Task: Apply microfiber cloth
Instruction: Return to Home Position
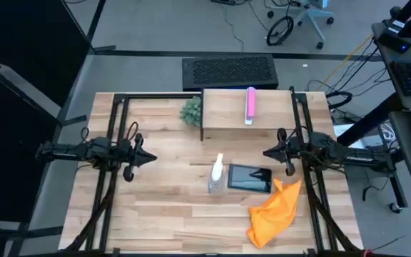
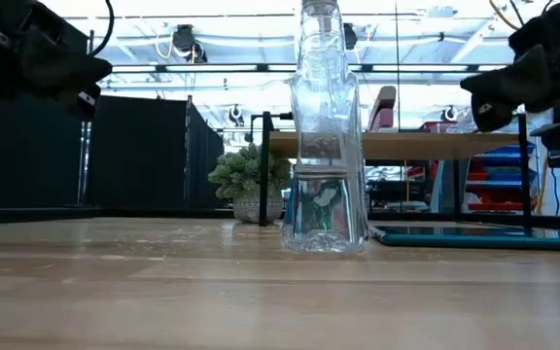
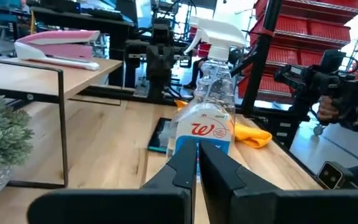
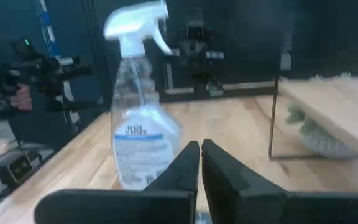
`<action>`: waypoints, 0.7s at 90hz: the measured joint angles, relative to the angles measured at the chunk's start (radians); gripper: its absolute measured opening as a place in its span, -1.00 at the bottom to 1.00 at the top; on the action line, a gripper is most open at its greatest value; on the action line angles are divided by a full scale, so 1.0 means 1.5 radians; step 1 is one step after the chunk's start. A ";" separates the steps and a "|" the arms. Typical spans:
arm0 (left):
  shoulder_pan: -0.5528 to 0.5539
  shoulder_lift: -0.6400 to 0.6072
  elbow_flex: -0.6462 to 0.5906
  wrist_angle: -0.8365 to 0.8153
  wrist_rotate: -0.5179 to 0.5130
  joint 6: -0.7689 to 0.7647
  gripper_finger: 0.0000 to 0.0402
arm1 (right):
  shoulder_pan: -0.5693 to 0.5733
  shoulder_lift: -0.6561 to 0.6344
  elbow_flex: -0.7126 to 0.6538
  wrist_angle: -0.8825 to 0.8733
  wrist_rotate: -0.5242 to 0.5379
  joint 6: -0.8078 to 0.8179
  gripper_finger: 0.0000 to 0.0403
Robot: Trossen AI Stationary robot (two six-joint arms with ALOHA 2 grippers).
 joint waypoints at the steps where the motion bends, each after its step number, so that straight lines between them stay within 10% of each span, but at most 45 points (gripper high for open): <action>1: 0.000 0.000 0.000 0.000 0.000 0.000 -0.99 | 0.000 -0.001 0.000 0.000 0.000 0.000 -1.00; 63: 0.000 0.000 0.000 -0.002 -0.002 -0.019 -0.99 | 0.000 0.010 0.000 -0.001 0.002 -0.008 -1.00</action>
